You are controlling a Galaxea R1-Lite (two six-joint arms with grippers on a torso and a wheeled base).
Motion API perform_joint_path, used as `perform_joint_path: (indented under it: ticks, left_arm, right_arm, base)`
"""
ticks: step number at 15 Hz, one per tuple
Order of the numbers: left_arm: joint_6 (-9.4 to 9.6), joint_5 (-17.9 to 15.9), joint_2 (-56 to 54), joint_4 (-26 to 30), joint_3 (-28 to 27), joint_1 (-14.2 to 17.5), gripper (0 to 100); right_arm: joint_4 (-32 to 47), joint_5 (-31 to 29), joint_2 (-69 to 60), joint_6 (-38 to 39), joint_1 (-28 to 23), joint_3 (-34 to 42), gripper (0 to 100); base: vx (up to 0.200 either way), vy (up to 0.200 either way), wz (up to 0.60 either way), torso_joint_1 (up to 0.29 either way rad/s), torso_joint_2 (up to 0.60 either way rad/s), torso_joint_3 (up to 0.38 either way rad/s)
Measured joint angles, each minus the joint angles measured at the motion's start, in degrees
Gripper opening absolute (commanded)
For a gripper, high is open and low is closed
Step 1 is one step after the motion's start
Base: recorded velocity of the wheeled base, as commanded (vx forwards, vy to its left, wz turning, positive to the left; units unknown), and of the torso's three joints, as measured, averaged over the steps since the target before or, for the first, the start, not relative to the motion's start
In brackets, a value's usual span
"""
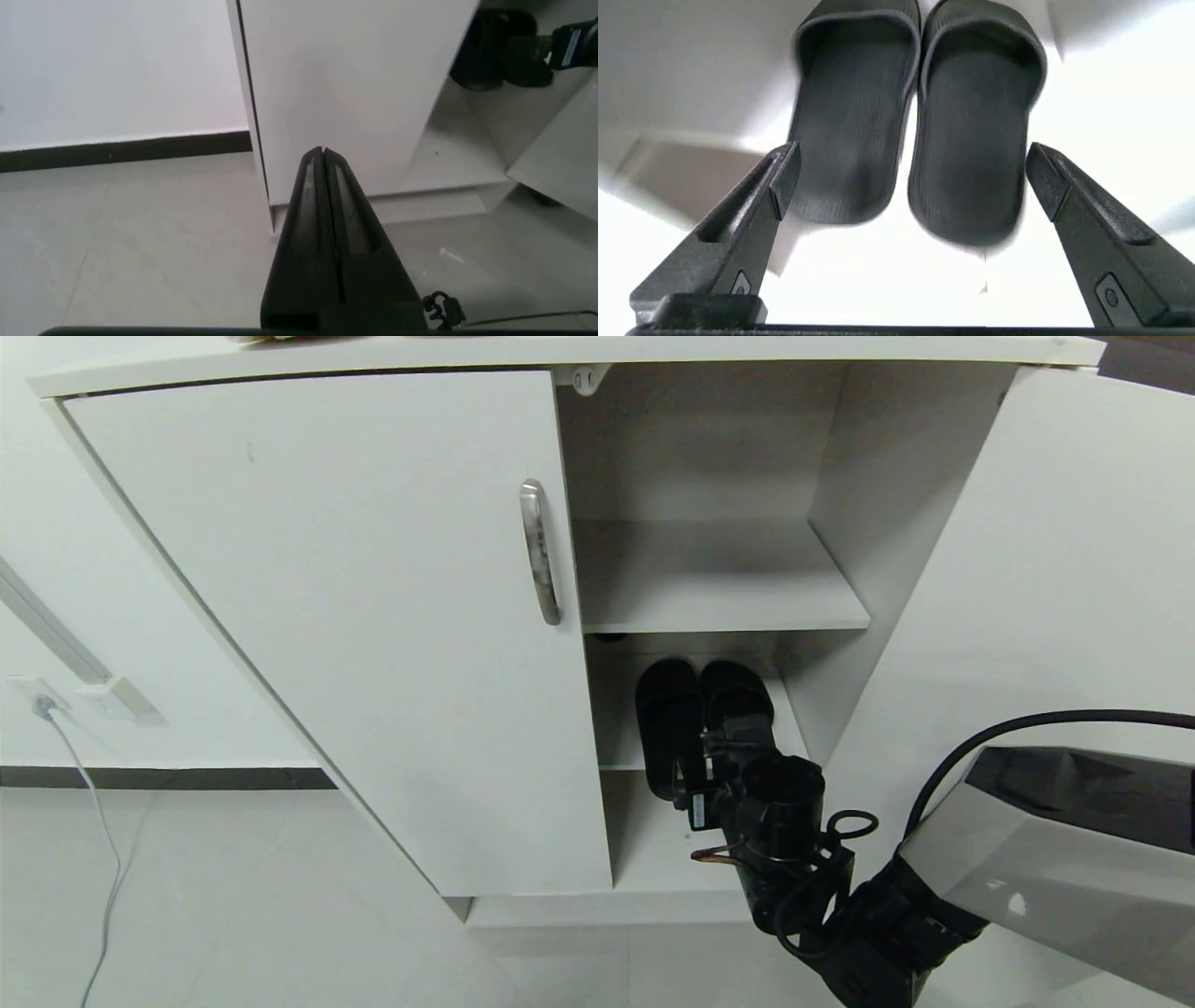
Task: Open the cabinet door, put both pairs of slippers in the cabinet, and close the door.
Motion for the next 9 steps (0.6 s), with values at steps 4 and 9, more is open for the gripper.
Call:
perform_joint_path:
  ticks: [4, 9]
  left_arm:
    - [0.02, 0.0, 0.0, 0.0, 0.0, 0.0, 0]
    - [0.00, 0.0, 0.0, 0.0, 0.0, 0.0, 0]
  right_arm:
    - [-0.1, 0.0, -1.4, 0.0, 0.1, 1.4, 100]
    - [-0.1, 0.0, -2.8, 0.0, 0.1, 2.5, 100]
  base:
    - [-0.050, 0.000, 0.00, -0.001, 0.00, -0.001]
    - [0.000, 0.000, 0.00, 0.000, 0.00, 0.000]
